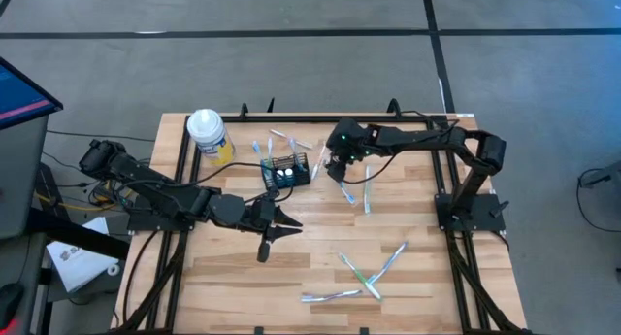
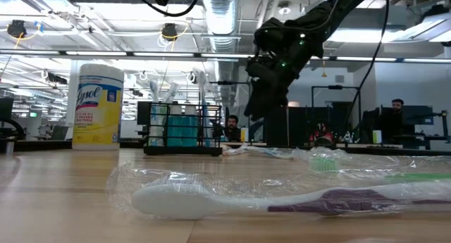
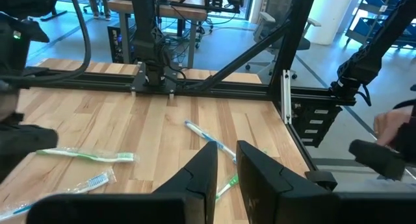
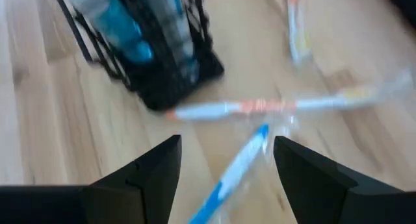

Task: Pick & Place toothbrushing station
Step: Put the top blue toothbrush into the mesh organizer

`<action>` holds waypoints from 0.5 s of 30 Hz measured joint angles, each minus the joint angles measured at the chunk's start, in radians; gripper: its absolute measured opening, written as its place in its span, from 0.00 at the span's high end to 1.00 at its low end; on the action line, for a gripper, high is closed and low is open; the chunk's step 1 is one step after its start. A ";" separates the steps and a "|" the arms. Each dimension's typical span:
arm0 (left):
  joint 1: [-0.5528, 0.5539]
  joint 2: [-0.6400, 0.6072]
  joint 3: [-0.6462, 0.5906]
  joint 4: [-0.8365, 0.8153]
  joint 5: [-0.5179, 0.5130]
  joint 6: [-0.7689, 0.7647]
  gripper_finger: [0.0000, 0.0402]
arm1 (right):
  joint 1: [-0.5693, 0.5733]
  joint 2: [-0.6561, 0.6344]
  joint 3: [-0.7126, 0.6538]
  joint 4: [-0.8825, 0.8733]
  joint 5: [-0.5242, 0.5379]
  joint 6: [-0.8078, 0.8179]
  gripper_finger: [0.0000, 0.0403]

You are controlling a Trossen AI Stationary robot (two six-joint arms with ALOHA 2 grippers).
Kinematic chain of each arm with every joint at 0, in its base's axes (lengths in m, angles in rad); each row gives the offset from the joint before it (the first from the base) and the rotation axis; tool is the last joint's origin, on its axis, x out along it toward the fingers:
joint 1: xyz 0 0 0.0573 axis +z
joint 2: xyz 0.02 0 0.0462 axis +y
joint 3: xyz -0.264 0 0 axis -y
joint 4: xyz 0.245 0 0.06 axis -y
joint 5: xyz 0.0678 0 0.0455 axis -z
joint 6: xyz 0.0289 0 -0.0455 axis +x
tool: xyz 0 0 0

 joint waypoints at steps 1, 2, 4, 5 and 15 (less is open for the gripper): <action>0.000 0.000 0.000 -0.001 0.000 0.000 0.87 | 0.000 0.000 0.000 -0.031 0.000 0.000 0.42; 0.000 0.000 0.000 -0.001 0.000 0.000 0.87 | 0.000 0.001 -0.001 -0.065 0.000 0.000 0.42; 0.000 0.000 0.000 0.000 0.000 0.000 0.87 | 0.003 0.001 -0.001 -0.115 0.000 0.006 0.42; 0.000 0.000 0.000 -0.001 0.000 0.000 0.87 | 0.007 0.001 -0.001 -0.143 0.000 0.010 0.42; 0.000 0.000 0.000 0.000 0.000 0.000 0.87 | 0.096 0.002 -0.001 -0.374 -0.001 0.068 0.42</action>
